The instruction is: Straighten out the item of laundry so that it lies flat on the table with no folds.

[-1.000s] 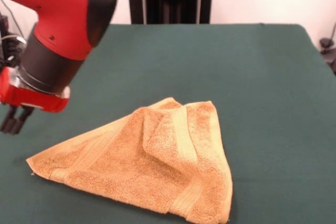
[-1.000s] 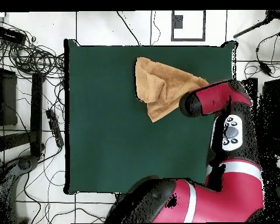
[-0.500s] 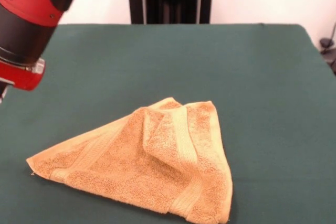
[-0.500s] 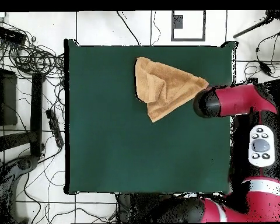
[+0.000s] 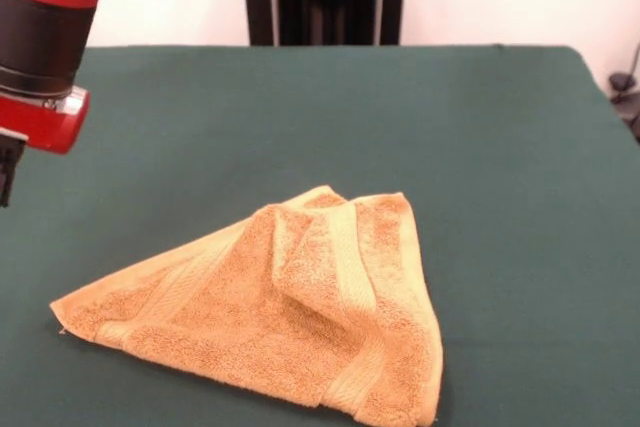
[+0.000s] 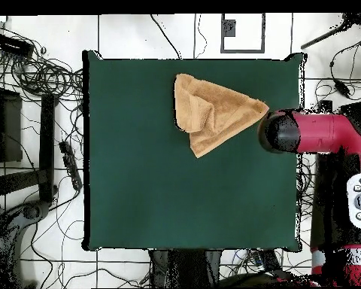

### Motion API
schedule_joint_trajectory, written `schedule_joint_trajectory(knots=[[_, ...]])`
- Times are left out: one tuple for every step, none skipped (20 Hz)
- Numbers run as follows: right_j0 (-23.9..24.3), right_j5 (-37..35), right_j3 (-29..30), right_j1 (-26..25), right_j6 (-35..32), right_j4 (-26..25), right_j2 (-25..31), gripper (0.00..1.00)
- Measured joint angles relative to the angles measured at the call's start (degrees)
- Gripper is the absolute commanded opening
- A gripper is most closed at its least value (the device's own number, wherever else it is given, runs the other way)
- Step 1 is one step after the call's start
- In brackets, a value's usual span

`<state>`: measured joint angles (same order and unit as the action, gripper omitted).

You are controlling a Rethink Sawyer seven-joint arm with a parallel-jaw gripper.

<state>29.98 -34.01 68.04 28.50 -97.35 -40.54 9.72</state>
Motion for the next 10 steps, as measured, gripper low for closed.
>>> schedule_joint_trajectory(knots=[[0.8, 0.0, 0.7, 0.3, 0.0, 0.7, 1.3, 0.00], [1.4, 0.0, 1.3, 0.5, 0.0, 1.2, 2.3, 0.00], [1.7, 0.0, 1.6, 0.6, 0.0, 1.5, 2.9, 0.00], [2.1, 0.0, 2.2, 0.7, 0.0, 1.9, 3.7, 0.00], [2.4, 0.0, 2.6, 0.8, 0.0, 2.1, 4.4, 0.00], [2.7, 0.0, 3.2, 1.0, 0.0, 2.3, 5.2, 0.00], [3.0, 0.0, 3.6, 1.1, 0.0, 2.4, 5.8, 0.00], [3.2, 0.0, 4.0, 1.2, 0.0, 2.5, 6.3, 0.00], [3.7, 0.0, 5.1, 1.4, 0.0, 2.7, 7.8, 0.00], [3.9, 0.0, 5.5, 1.5, 0.0, 2.8, 8.4, 0.00]])
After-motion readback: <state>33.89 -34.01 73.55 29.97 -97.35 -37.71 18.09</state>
